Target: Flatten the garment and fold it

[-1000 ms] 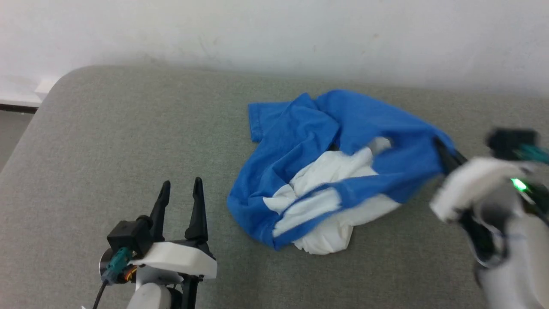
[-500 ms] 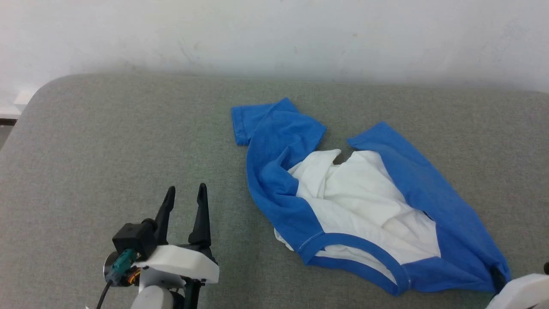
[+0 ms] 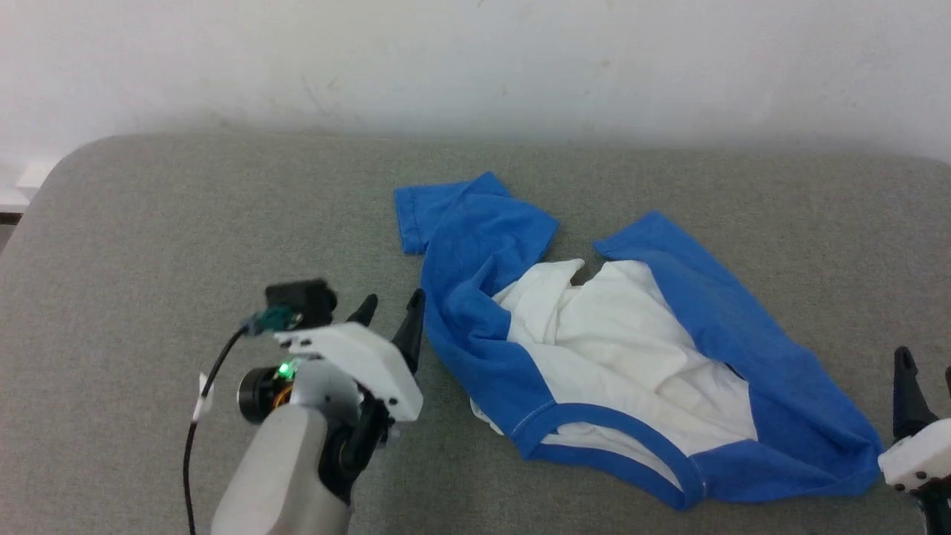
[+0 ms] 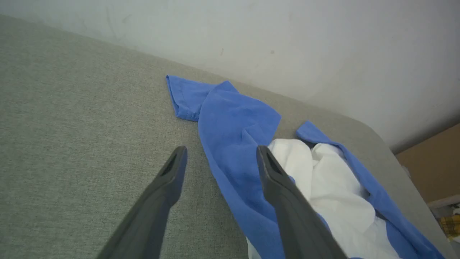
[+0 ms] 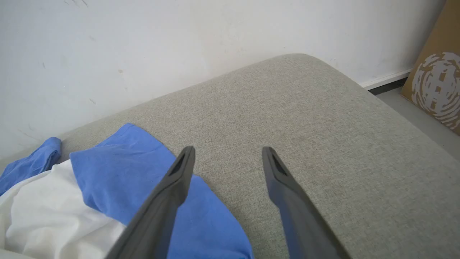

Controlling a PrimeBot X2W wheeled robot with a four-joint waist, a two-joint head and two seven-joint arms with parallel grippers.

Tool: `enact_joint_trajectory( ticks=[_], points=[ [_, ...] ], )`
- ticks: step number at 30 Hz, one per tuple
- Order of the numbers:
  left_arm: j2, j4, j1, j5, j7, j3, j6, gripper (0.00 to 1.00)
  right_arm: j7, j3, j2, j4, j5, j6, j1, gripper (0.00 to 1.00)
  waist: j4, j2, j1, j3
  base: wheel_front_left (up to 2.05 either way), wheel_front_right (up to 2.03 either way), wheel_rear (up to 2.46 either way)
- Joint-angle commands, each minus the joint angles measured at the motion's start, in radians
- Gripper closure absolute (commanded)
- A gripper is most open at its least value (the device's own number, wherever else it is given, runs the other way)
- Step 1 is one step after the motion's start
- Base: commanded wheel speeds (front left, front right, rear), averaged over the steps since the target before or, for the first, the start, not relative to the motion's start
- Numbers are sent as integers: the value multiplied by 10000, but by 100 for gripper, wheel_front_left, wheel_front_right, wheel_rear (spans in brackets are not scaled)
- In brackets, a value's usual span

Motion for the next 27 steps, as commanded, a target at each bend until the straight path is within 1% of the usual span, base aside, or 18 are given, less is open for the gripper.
enact_joint_trajectory(
  ticks=[1,3,4,7,9,12,16,17,18,19,22,27],
  points=[
    [53,335,-632,30,900,-208,158,0,48,31,1,-163,-31,-9,-167,0,-22,0,0,102,0,0,0],
    [127,896,-1410,-1,2040,-407,204,0,118,114,1,-341,-24,-9,-207,0,-68,0,0,244,0,0,0],
    [256,1253,-1791,119,2533,-558,212,0,157,204,1,-403,-7,-9,-229,0,-134,0,0,318,0,0,0],
    [436,2404,-2746,221,3589,-725,298,0,275,496,1,-490,61,-9,-293,0,-407,0,0,507,0,0,0],
    [479,3062,-3209,227,3996,-762,346,0,330,597,1,-560,43,-9,-341,0,-610,0,0,651,0,0,0],
    [480,3793,-3648,107,4331,-745,315,0,384,664,1,-687,-26,-9,-426,0,-915,0,0,872,0,0,0],
    [546,4569,-3948,112,4659,-853,258,0,398,584,1,-790,-91,-9,-430,0,-1059,0,0,1044,0,0,0],
    [553,4689,-3986,78,4631,-836,224,53,391,564,1,-798,-91,-9,-418,0,-1064,0,0,1061,0,0,0],
    [562,4752,-4028,35,4485,-785,189,97,376,539,1,-797,-91,-9,-402,0,-1050,0,0,1075,0,0,0],
    [567,4799,-4062,-19,4304,-719,155,100,364,515,1,-778,-99,-9,-381,0,-1016,0,0,1072,0,0,0],
    [461,4674,-4156,-648,3347,-22,94,100,327,538,1,-664,-52,-9,-322,0,-836,0,0,974,0,0,0],
    [446,4081,-4044,-1496,1958,953,-185,100,246,719,1,-458,26,-9,-179,0,-303,0,0,643,0,0,0]
  ],
)
